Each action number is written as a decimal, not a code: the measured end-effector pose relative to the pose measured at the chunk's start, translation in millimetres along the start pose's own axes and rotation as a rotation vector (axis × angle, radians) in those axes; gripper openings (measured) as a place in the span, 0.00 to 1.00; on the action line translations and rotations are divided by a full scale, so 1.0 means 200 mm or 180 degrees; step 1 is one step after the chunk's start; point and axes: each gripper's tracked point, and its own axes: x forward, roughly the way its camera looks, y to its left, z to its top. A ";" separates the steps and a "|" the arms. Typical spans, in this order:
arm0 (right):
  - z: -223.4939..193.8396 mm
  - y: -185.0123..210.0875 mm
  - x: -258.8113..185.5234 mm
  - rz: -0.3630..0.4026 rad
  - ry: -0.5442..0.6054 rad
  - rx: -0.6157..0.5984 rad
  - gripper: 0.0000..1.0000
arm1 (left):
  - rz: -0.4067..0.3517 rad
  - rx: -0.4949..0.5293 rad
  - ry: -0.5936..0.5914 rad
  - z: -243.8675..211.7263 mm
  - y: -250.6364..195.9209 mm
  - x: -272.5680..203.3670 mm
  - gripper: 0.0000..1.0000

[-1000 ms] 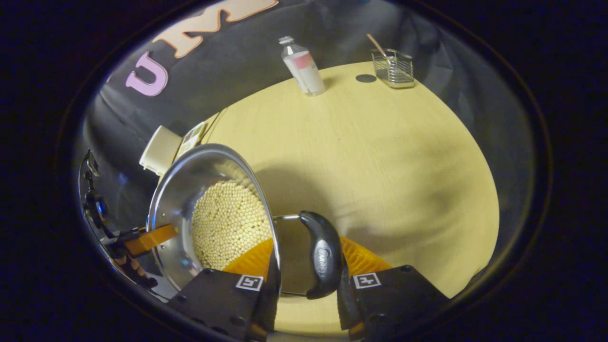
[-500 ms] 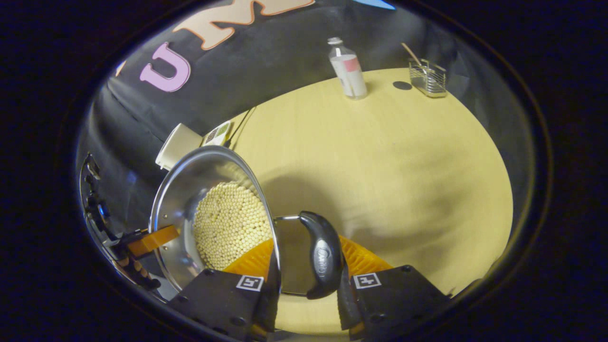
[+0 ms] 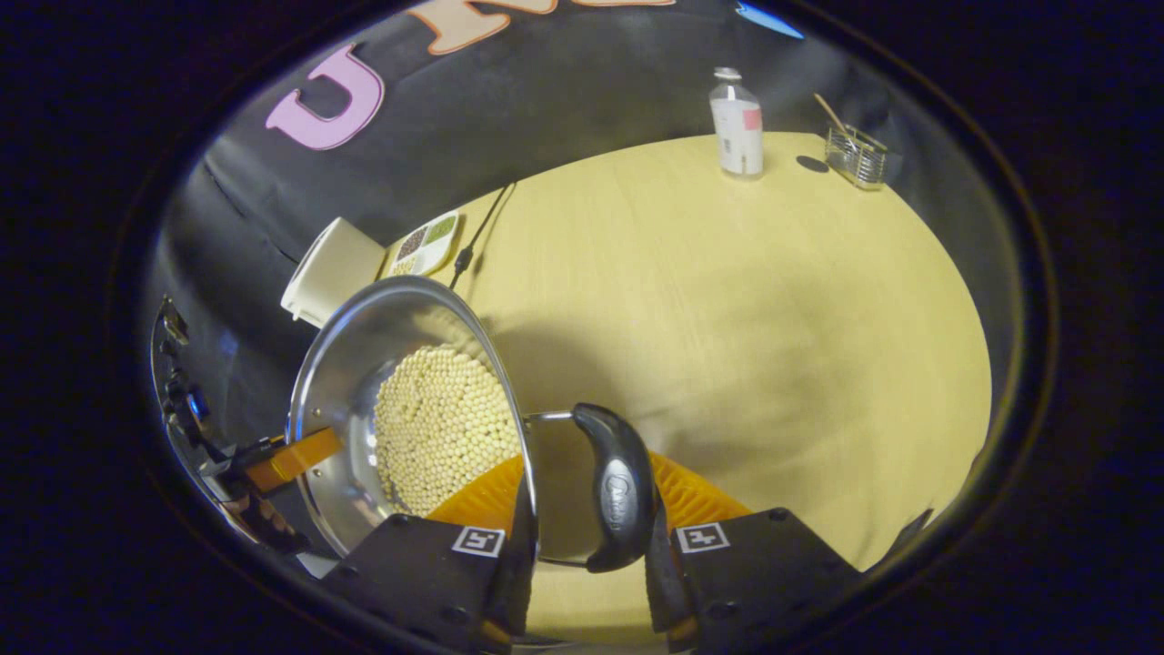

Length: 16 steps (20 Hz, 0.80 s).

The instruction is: First push the handle of the pot to place it horizontally, then grasp the pot with both hands and set it on the induction cooktop.

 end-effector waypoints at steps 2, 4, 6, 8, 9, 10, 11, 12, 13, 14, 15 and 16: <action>-0.03 0.09 0.03 -0.0071 0.0040 -0.0011 0.46 | -0.0033 -0.0039 0.0029 -0.01 0.10 0.02 0.57; -0.04 0.19 0.06 -0.0099 0.0078 -0.0048 0.54 | -0.0039 -0.0076 0.0024 -0.03 0.20 0.01 0.56; -0.05 0.27 0.09 -0.0094 0.0079 -0.0062 0.53 | -0.0023 -0.0083 -0.0084 0.01 0.28 0.00 0.58; -0.06 0.34 0.12 -0.0098 0.0098 -0.0054 0.54 | 0.0005 -0.0056 -0.0107 0.01 0.36 -0.02 0.57; -0.07 0.37 0.13 -0.0092 0.0097 -0.0043 0.54 | 0.0015 -0.0046 -0.0140 0.03 0.39 -0.01 0.57; -0.06 0.40 0.14 -0.0080 0.0095 -0.0042 0.53 | 0.0028 -0.0038 -0.0161 0.03 0.42 -0.02 0.57; -0.06 0.43 0.14 -0.0072 0.0083 -0.0043 0.53 | 0.0039 -0.0045 -0.0190 0.04 0.45 -0.02 0.57; -0.06 0.46 0.15 -0.0069 0.0087 -0.0039 0.53 | 0.0051 -0.0043 -0.0207 0.04 0.47 -0.02 0.57; -0.06 0.48 0.16 -0.0067 0.0090 -0.0035 0.54 | 0.0062 -0.0048 -0.0224 0.05 0.49 -0.03 0.57; -0.06 0.49 0.17 -0.0068 0.0084 -0.0040 0.54 | 0.0073 -0.0055 -0.0237 0.05 0.51 -0.03 0.57; -0.05 0.50 0.17 -0.0072 0.0079 -0.0042 0.54 | 0.0086 -0.0054 -0.0254 0.06 0.52 -0.03 0.57; -0.05 0.51 0.17 -0.0073 0.0070 -0.0044 0.47 | 0.0094 -0.0049 -0.0277 0.06 0.53 -0.02 0.57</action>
